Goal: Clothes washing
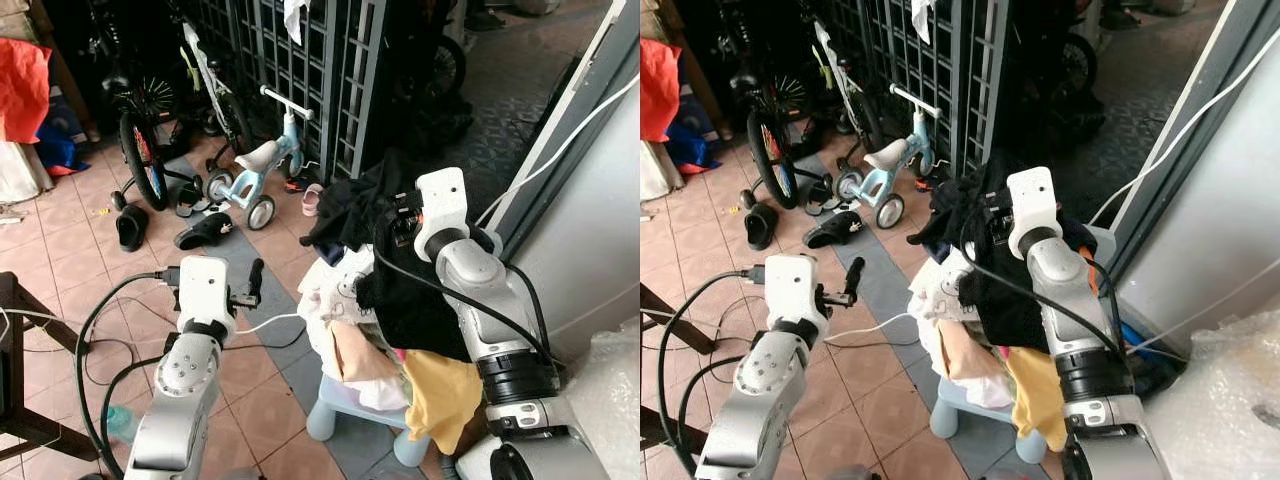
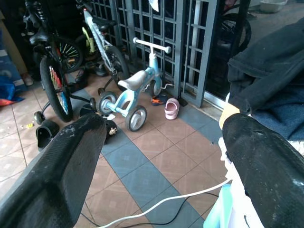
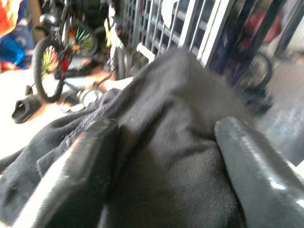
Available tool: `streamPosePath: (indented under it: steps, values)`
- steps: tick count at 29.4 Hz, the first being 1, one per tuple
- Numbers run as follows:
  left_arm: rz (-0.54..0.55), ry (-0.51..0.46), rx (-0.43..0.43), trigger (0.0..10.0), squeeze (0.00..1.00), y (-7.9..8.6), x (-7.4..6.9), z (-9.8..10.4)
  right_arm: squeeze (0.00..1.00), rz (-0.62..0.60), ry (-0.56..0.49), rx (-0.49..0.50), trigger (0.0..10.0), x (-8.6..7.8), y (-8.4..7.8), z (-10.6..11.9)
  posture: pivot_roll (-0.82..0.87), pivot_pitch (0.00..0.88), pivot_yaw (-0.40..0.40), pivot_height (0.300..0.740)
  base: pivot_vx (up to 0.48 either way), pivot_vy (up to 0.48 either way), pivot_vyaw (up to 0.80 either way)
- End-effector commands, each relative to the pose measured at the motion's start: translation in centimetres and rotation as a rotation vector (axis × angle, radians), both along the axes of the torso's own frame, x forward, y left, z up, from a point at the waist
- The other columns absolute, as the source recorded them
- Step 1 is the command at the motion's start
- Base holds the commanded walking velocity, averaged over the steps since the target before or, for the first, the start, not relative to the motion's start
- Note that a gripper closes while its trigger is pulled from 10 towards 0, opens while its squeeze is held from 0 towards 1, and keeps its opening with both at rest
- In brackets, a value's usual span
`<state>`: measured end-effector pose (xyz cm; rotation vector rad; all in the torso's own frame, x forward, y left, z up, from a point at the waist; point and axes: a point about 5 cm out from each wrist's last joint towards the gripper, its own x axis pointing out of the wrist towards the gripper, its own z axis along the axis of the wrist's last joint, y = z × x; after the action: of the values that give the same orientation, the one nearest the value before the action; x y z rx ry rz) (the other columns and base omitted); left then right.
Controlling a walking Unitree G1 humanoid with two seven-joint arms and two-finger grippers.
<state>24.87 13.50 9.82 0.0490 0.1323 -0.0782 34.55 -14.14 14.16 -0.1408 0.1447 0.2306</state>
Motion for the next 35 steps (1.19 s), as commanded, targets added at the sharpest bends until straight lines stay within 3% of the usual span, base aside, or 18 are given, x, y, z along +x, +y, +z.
streamPosePath:
  steps: [1,8,19,25,27,35]
  values:
    - [0.007,0.005,0.017,10.0,0.0,0.1,0.1,0.0,0.0,0.006,0.049,0.031,0.0,0.2,0.0,-0.4,0.02,0.0,-0.008,0.74,0.0,0.0,0.0]
    - [0.01,0.016,0.02,10.0,0.0,0.1,0.1,-0.1,0.0,0.107,0.167,0.034,0.0,-0.7,1.2,-1.9,0.02,0.0,-0.015,0.74,0.0,0.0,0.0]
    - [0.001,0.03,0.022,10.0,0.0,0.1,0.2,-0.3,0.0,0.061,0.215,0.054,0.0,-2.6,1.3,-3.6,0.01,0.0,-0.005,0.74,0.0,0.0,0.0]
    - [-0.003,0.034,0.021,10.0,0.0,0.0,0.2,-0.3,0.0,-0.062,0.118,0.034,0.0,-2.1,-0.3,-2.5,0.01,0.0,-0.006,0.74,0.0,0.0,0.0]
    - [0.0,0.036,0.021,10.0,0.0,-0.1,0.2,-0.3,0.0,-0.101,0.053,0.072,0.0,-1.6,-0.8,-1.2,0.01,0.0,-0.01,0.74,0.0,0.0,0.0]
    - [0.005,0.048,0.024,10.0,0.0,0.0,0.2,-0.5,0.0,-0.05,-0.03,0.227,0.0,-1.2,0.2,0.8,0.01,0.0,-0.01,0.74,0.0,0.0,0.0]
